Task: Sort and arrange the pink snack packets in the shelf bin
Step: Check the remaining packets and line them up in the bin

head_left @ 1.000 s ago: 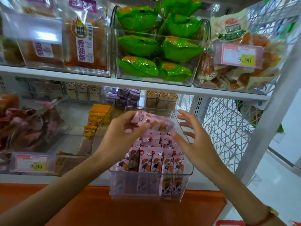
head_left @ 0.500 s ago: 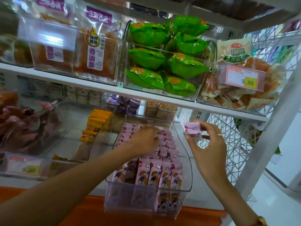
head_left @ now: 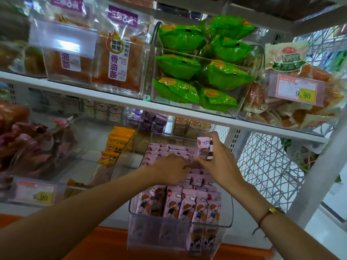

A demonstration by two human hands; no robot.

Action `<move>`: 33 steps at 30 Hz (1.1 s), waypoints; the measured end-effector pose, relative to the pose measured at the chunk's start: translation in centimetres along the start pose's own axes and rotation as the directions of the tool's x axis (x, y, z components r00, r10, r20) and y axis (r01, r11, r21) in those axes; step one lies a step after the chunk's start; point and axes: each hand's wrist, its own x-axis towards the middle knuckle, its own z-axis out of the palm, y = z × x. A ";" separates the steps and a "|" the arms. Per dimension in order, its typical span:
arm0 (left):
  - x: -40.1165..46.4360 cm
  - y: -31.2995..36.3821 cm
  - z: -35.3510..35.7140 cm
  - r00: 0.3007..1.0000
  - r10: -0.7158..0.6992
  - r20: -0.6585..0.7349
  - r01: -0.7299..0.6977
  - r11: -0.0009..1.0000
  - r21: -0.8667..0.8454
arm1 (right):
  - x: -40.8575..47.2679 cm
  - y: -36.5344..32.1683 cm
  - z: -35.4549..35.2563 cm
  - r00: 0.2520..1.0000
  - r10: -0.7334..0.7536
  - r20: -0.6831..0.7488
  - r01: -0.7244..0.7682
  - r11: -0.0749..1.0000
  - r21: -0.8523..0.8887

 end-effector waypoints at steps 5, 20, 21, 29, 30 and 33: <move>0.0 -0.1 -0.3 1.000 -0.006 -0.016 0.005 0.998 -0.061 | 2.0 0.0 0.4 0.999 0.053 0.004 -0.050 0.962 -0.269; -0.3 0.0 -0.6 0.986 -0.035 -0.161 0.018 0.995 -0.102 | -0.2 -0.3 -0.7 0.915 0.007 0.403 0.155 0.917 -0.369; -0.2 0.1 -0.7 0.982 -0.028 -0.185 0.008 0.994 -0.107 | -1.6 -0.6 -1.1 0.937 -0.030 0.347 0.165 0.916 -0.366; 1.5 1.2 -0.7 0.987 0.038 -0.155 -0.030 0.998 0.056 | -9.4 -1.0 -1.2 0.968 -0.100 0.230 0.168 0.939 -0.300; 1.8 1.3 -0.7 0.991 0.023 -0.128 -0.013 0.997 0.082 | -9.5 -1.0 -1.2 0.967 -0.096 0.238 0.164 0.945 -0.284; 2.4 1.7 -1.0 0.991 -0.007 -0.133 0.022 0.993 0.115 | -9.5 -0.5 -1.0 0.963 -0.102 0.249 0.170 0.948 -0.270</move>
